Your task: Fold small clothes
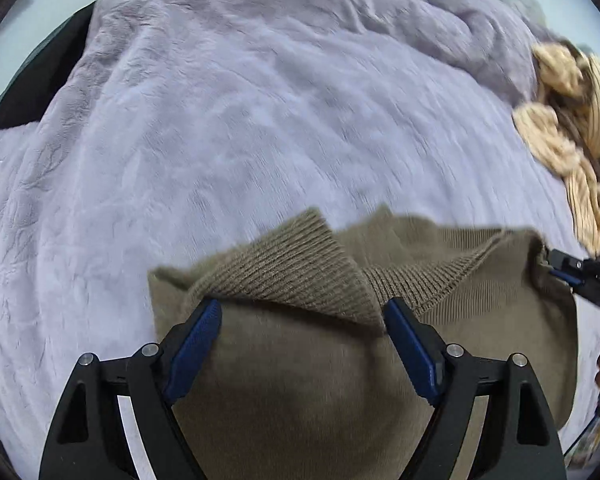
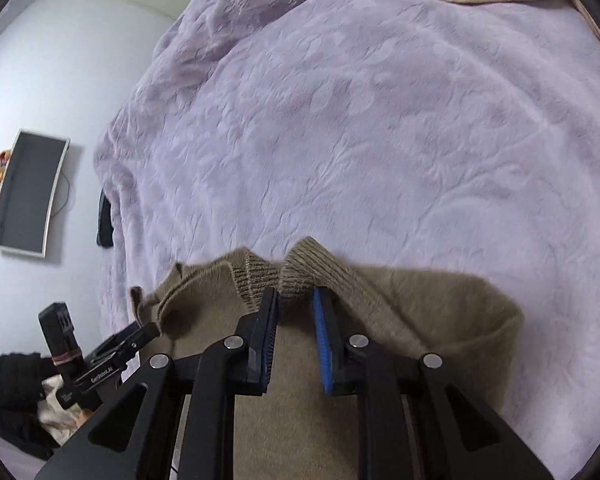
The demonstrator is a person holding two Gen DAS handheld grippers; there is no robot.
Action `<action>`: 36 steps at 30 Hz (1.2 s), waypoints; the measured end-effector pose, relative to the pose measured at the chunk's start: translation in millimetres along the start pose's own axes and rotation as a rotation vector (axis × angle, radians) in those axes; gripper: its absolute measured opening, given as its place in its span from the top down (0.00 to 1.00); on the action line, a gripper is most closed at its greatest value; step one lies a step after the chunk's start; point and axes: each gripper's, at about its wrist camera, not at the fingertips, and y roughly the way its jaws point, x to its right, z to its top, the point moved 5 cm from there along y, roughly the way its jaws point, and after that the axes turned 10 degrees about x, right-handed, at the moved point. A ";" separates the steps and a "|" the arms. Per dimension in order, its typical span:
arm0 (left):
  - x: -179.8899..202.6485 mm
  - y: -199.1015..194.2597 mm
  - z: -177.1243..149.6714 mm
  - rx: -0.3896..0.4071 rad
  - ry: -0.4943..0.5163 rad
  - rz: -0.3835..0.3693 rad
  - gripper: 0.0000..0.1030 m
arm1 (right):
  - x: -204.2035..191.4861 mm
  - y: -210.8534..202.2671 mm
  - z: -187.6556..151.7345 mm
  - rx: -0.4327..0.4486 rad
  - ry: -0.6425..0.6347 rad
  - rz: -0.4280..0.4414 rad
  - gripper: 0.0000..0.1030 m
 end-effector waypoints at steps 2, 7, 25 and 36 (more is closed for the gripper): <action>-3.8 -10.6 7.3 0.035 -0.022 0.001 0.17 | 5.5 -11.1 12.8 0.029 0.049 0.018 0.77; -16.6 -49.8 6.1 0.099 0.025 0.069 0.17 | -2.4 -47.7 3.3 0.022 -0.032 0.004 0.69; -43.2 -30.5 -69.2 -0.044 0.044 0.158 0.17 | 33.0 -44.7 -1.8 0.135 -0.096 -0.224 0.68; -37.8 -69.0 -99.0 -0.059 0.083 0.170 0.17 | -9.9 -75.6 -55.5 0.074 -0.213 -0.209 0.53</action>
